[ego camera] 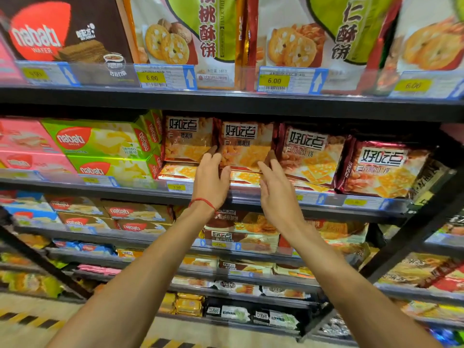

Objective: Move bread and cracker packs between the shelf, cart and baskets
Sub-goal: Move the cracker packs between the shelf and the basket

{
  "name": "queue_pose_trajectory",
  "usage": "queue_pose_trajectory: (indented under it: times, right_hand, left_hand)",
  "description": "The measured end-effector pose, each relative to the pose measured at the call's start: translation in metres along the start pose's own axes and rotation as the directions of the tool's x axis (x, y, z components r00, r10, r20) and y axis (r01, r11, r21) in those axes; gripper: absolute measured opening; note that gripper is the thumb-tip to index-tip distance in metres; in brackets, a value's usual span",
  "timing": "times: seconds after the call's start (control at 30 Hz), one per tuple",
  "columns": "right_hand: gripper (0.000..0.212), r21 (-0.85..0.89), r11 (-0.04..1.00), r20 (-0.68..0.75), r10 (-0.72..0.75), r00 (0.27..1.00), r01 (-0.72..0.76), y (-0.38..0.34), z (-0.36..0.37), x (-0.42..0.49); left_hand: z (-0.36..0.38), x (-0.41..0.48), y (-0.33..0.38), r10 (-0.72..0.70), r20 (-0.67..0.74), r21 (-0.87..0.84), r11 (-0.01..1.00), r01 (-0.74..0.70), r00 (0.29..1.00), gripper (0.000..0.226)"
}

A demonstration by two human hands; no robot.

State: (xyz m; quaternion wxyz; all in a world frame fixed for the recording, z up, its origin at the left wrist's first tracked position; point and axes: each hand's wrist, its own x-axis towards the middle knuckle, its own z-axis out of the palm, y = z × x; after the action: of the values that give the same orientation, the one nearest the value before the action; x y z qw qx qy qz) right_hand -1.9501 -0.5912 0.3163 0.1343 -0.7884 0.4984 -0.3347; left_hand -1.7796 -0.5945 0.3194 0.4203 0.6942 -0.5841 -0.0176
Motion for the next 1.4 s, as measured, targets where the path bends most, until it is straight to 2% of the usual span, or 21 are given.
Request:
queue_pose_trajectory:
  times: [0.13, 0.27, 0.37, 0.53, 0.73, 0.87, 0.97, 1.07, 1.23, 1.4]
  right_hand:
    - [0.047, 0.004, 0.994, -0.011, -0.106, 0.994, 0.106, 0.011, -0.008, -0.014]
    - [0.040, -0.169, 0.922, -0.004, -0.354, 0.935, 0.348, 0.012, -0.017, -0.026]
    - [0.048, -0.240, 0.848, 0.096, -0.463, 0.881, 0.472, 0.002, -0.013, -0.038]
    - [0.061, -0.260, 0.725, 0.318, -0.560, 0.765, 0.638, -0.025, 0.015, -0.068]
    - [0.074, -0.192, 0.592, 0.498, -0.628, 0.598, 0.783, -0.091, 0.076, -0.103]
    - [0.081, -0.109, 0.587, 0.595, -0.608, 0.526, 0.802, -0.156, 0.138, -0.139]
    - [0.078, -0.005, 0.575, 0.584, -0.662, 0.470, 0.818, -0.211, 0.183, -0.171]
    - [0.074, 0.122, 0.551, 0.484, -0.759, 0.435, 0.826, -0.268, 0.228, -0.209]
    - [0.081, 0.141, 0.461, 0.581, -0.755, 0.304, 0.876, -0.376, 0.300, -0.270]
    - [0.080, 0.261, 0.431, 0.585, -0.782, 0.214, 0.864, -0.467, 0.368, -0.313]
  left_hand:
    - [-0.014, -0.028, 0.003, 0.043, 0.089, 0.124, 0.991, -0.053, 0.995, 0.046]
    - [-0.038, -0.063, -0.004, 0.174, 0.112, 0.407, 0.890, -0.205, 0.978, 0.050]
    - [-0.059, -0.092, -0.014, 0.121, 0.217, 0.578, 0.784, -0.227, 0.969, 0.057]
    - [-0.098, -0.160, -0.043, 0.007, 0.299, 0.733, 0.638, -0.234, 0.954, 0.064]
    - [-0.156, -0.248, -0.098, -0.224, 0.257, 0.794, 0.604, -0.073, 0.940, 0.068]
    - [-0.211, -0.307, -0.146, -0.373, 0.161, 0.793, 0.600, 0.105, 0.914, 0.069]
    - [-0.256, -0.351, -0.187, -0.460, 0.085, 0.799, 0.562, 0.215, 0.884, 0.070]
    - [-0.304, -0.396, -0.229, -0.532, 0.014, 0.799, 0.515, 0.311, 0.847, 0.072]
    - [-0.389, -0.467, -0.297, -0.655, -0.085, 0.782, 0.423, 0.457, 0.751, 0.075]
    - [-0.466, -0.513, -0.357, -0.725, -0.167, 0.755, 0.342, 0.560, 0.668, 0.075]
